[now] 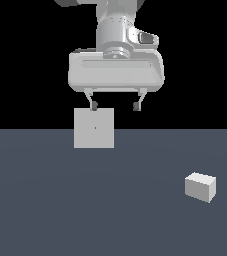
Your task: Plug the charger into the wall socket.
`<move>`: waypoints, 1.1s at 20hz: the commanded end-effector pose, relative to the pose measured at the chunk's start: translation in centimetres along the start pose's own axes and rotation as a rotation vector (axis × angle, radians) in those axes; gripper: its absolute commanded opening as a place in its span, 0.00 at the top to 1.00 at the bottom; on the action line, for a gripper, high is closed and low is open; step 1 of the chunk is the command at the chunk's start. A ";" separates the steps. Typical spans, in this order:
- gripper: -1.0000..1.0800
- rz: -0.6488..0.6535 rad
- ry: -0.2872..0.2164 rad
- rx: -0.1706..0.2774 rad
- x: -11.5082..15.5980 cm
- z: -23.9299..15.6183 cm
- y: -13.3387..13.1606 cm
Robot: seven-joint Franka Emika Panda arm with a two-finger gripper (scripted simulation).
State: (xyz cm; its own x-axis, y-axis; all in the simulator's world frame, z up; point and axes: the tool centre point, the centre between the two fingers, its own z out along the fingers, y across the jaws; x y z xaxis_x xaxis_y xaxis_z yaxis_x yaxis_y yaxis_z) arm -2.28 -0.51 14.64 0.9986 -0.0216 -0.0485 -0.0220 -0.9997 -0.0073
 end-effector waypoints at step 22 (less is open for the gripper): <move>0.04 0.475 0.057 -0.006 -2.9 4.7 8.3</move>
State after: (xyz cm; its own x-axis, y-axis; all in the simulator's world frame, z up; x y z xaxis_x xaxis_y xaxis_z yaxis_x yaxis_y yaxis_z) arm -4.95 -7.70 10.58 0.9071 -0.4209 0.0022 -0.4209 -0.9071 0.0076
